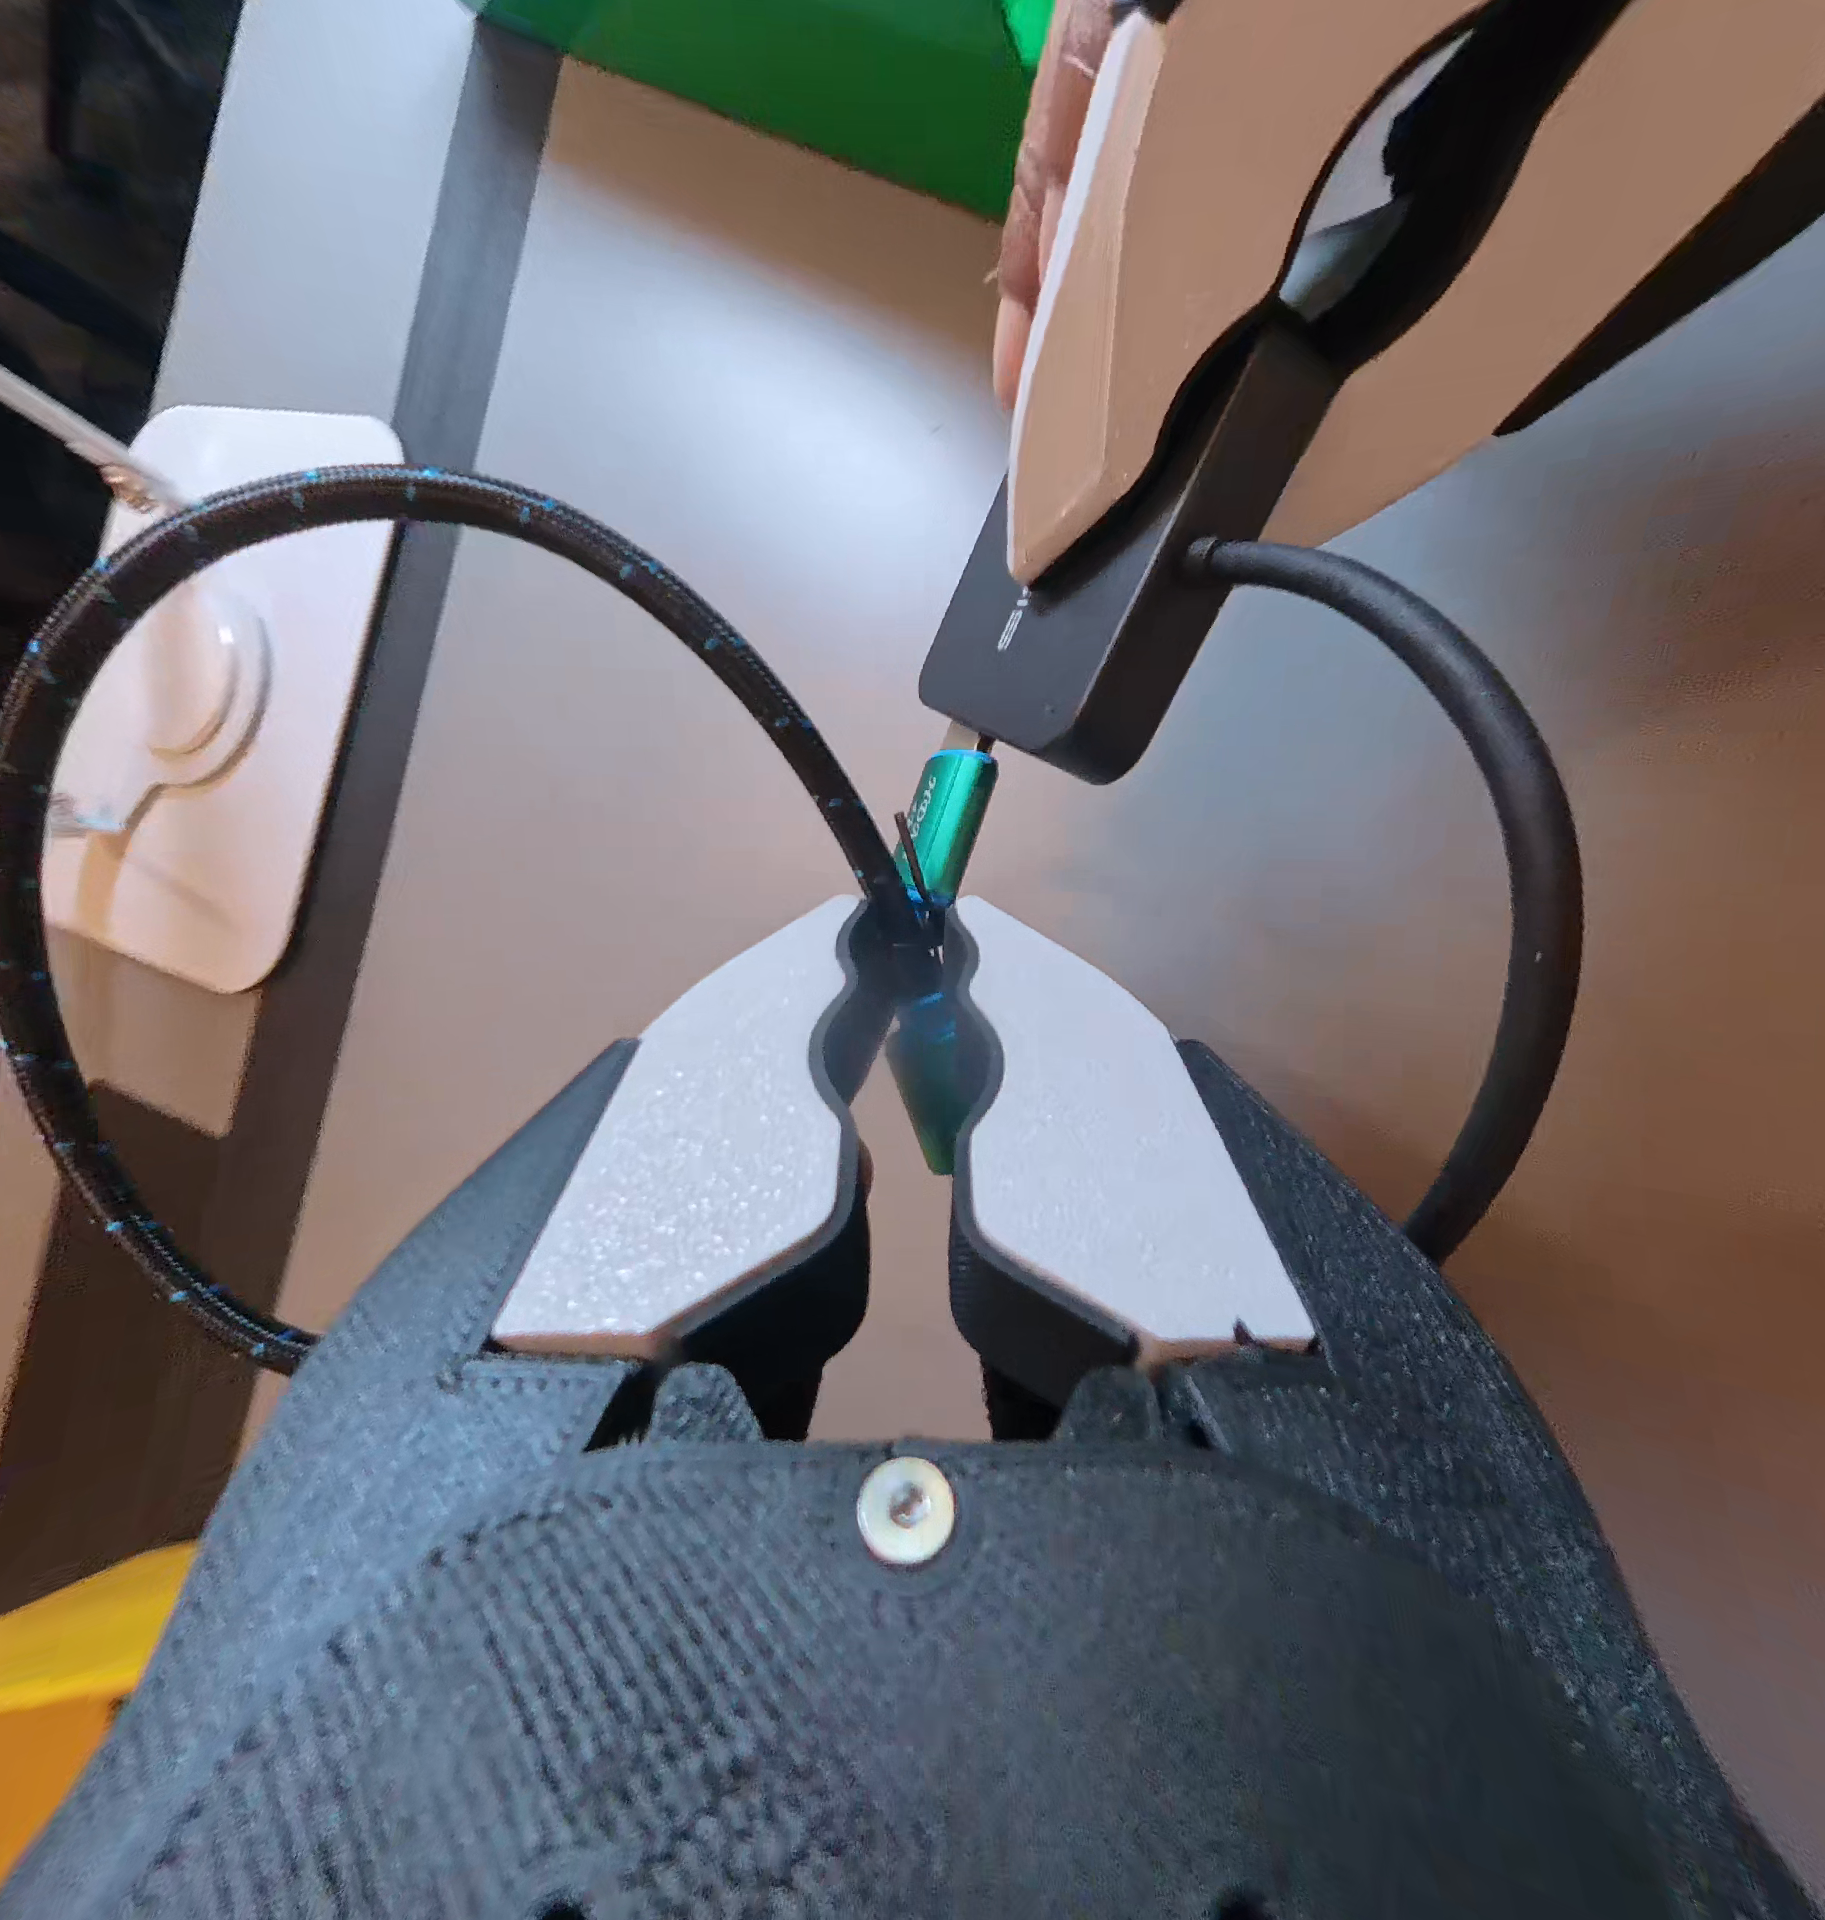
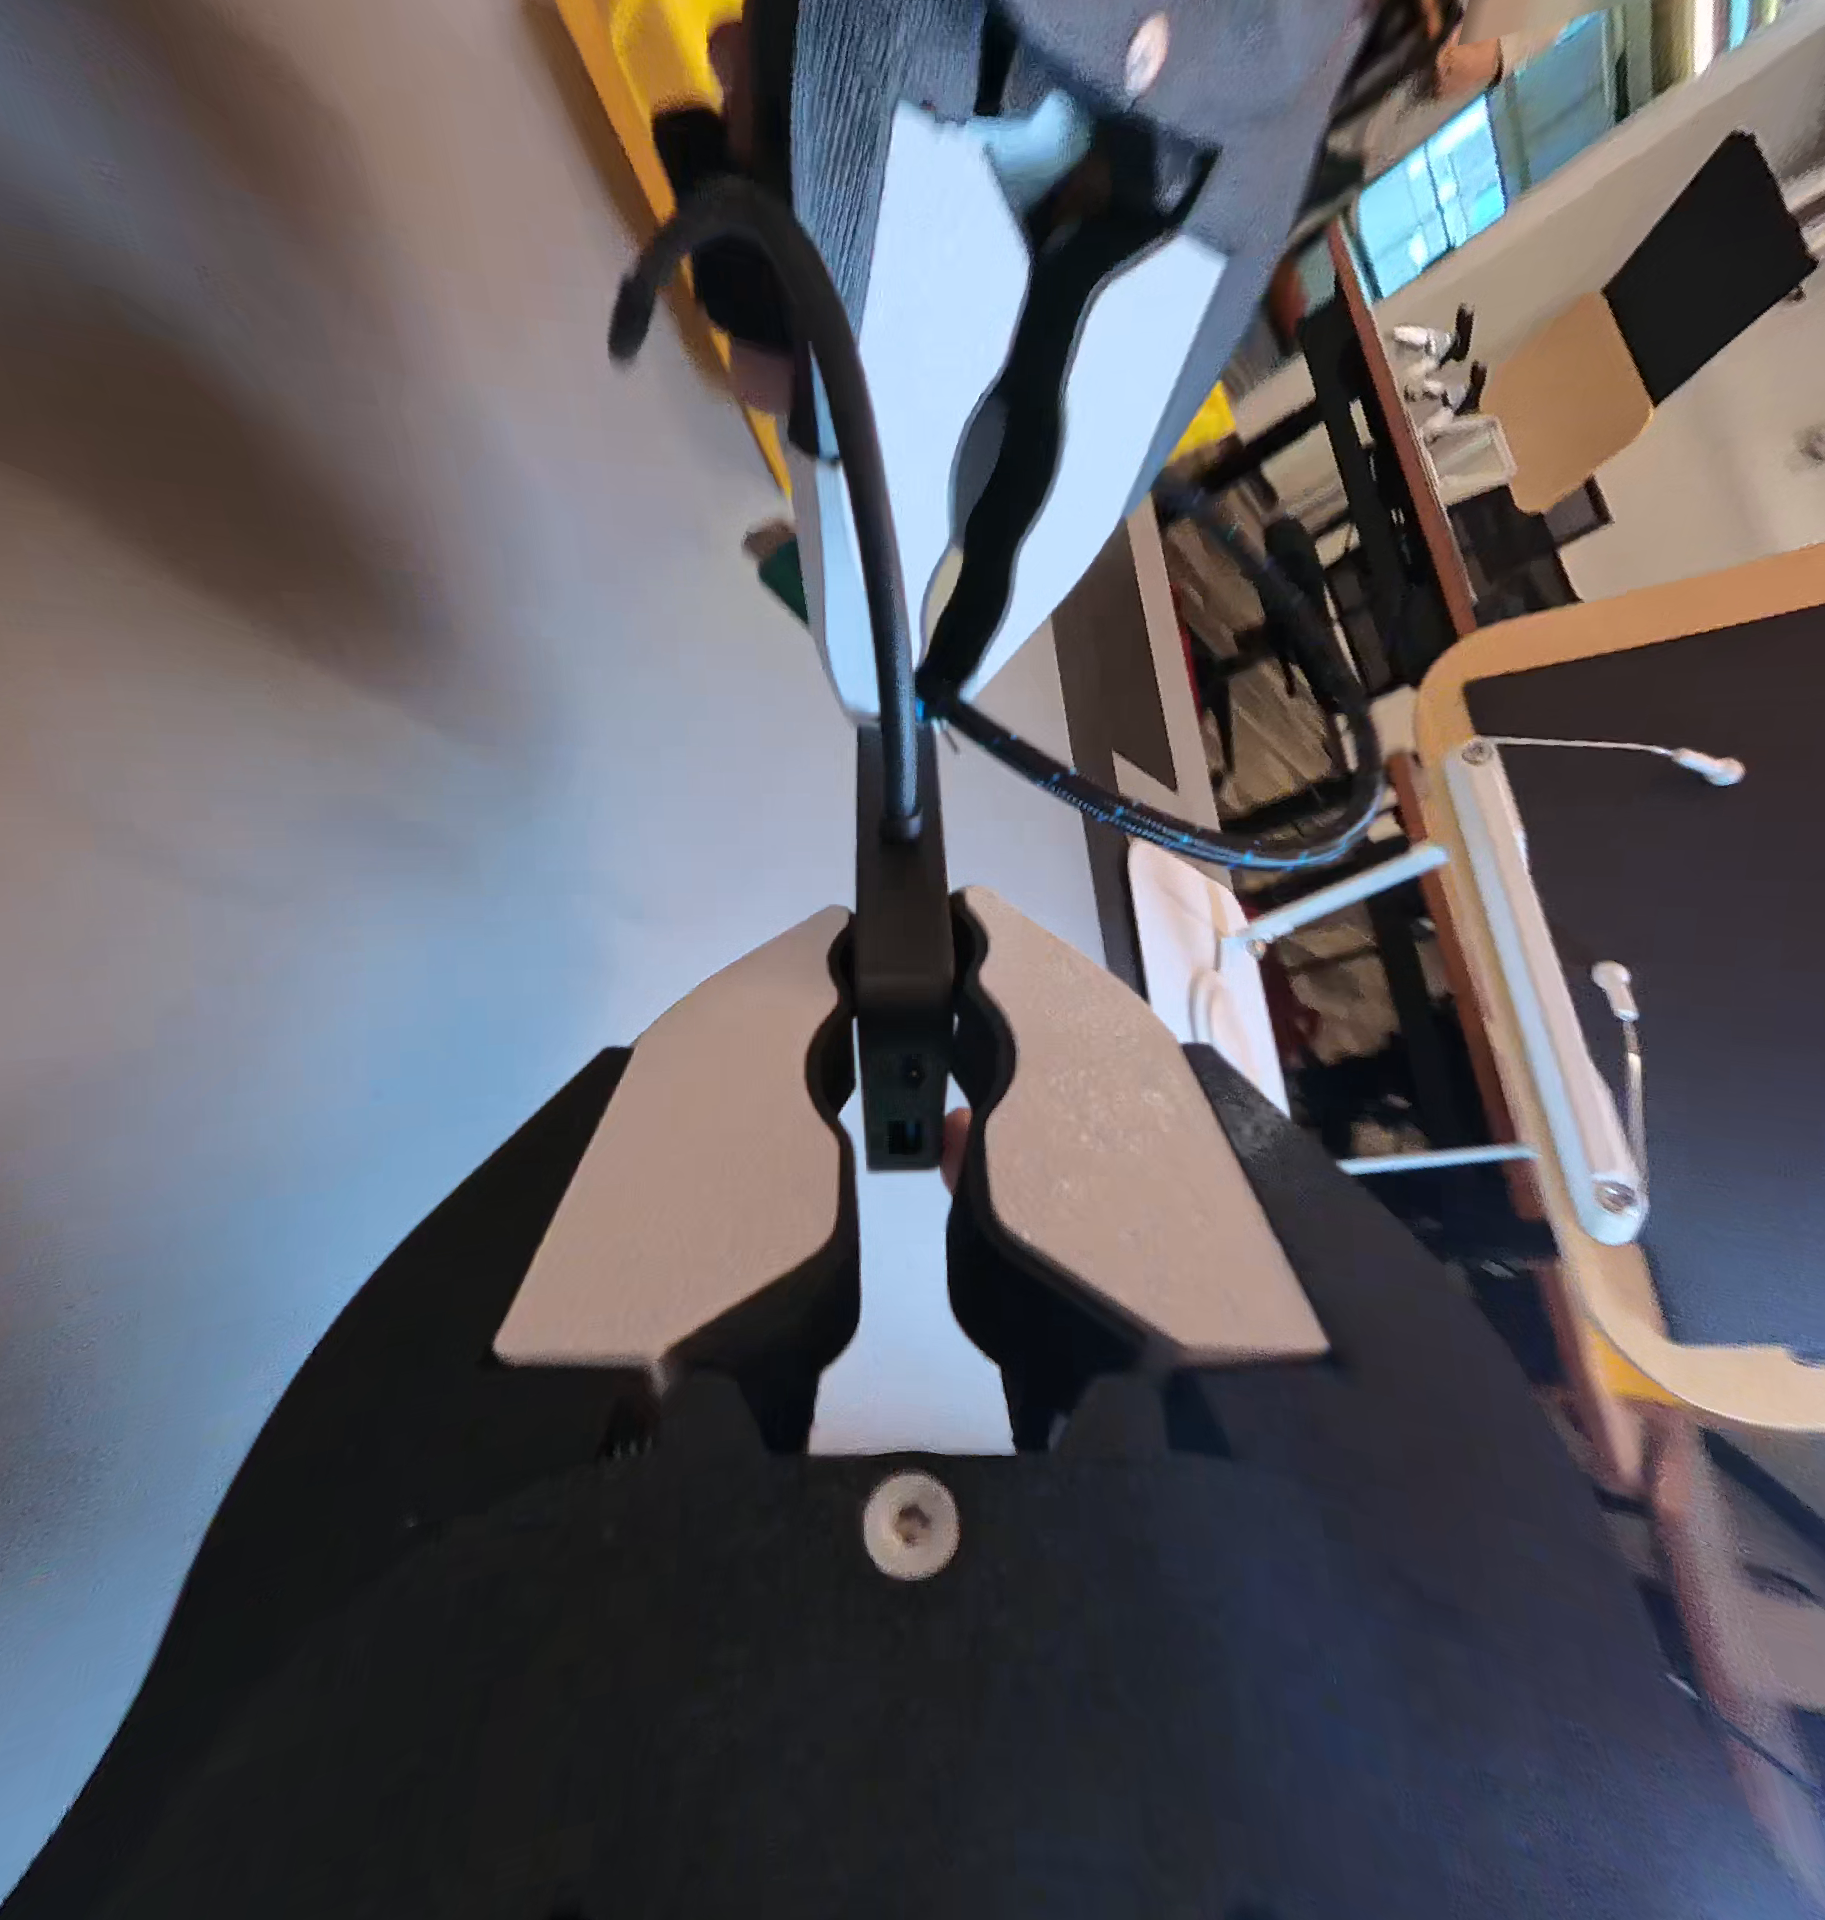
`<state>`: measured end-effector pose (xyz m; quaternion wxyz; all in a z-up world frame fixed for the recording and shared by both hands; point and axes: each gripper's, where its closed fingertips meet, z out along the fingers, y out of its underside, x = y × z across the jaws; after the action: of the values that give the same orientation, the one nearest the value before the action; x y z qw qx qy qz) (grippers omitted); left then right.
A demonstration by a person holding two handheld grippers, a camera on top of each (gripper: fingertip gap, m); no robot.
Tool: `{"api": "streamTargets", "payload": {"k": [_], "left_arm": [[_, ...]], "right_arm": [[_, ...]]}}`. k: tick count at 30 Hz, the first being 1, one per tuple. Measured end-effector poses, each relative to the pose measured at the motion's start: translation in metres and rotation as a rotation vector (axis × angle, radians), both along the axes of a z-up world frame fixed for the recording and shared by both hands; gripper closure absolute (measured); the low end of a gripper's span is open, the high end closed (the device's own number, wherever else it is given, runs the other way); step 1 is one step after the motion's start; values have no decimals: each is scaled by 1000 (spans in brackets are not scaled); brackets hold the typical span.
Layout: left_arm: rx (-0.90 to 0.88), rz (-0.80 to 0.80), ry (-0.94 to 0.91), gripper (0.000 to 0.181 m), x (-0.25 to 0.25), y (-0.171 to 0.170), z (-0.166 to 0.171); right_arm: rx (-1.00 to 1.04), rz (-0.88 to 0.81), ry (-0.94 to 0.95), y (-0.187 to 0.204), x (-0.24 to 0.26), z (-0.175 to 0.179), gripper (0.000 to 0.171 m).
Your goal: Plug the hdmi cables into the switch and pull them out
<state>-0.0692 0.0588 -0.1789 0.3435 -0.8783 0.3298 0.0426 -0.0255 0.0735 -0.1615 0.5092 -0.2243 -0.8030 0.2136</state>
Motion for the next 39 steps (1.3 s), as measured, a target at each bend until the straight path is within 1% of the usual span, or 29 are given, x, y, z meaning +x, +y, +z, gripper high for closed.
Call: {"api": "streamTargets", "payload": {"k": [1, 4, 9, 11, 15, 17, 19, 21, 25, 33, 37, 39], "left_arm": [[-1, -23, -65, 170, 3, -2, 2], [19, -107, -306, 170, 15, -10, 20], [-1, -283, -611, 170, 55, -25, 45], [-2, -293, -726, 170, 64, -25, 58], [7, -281, -815, 170, 70, -24, 70], [15, -269, -842, 170, 66, -23, 72], [16, -269, -872, 170, 64, -24, 75], [9, -279, -851, 170, 67, -25, 72], [-7, -336, -831, 170, 79, -32, 71], [-1, -429, -917, 171, 97, -46, 93], [24, -472, -886, 171, 103, -56, 105], [39, -470, -873, 171, 103, -58, 108]], "right_arm": [[-50, 25, 15, -4, 1, 6, 157], [-230, 126, 80, -21, 10, 39, 158], [-463, 270, 58, -43, 36, 83, 157], [-532, 274, 76, -40, 42, 98, 156], [-539, 240, 104, -33, 44, 109, 153], [-502, 201, 101, -27, 43, 108, 150], [-486, 191, 67, -27, 46, 105, 153], [-487, 222, 21, -34, 50, 101, 157], [-531, 290, -2, -43, 57, 105, 157], [-617, 390, 35, -53, 68, 127, 157], [-630, 443, 32, -67, 72, 134, 156], [-622, 442, 52, -69, 71, 137, 157]]}}
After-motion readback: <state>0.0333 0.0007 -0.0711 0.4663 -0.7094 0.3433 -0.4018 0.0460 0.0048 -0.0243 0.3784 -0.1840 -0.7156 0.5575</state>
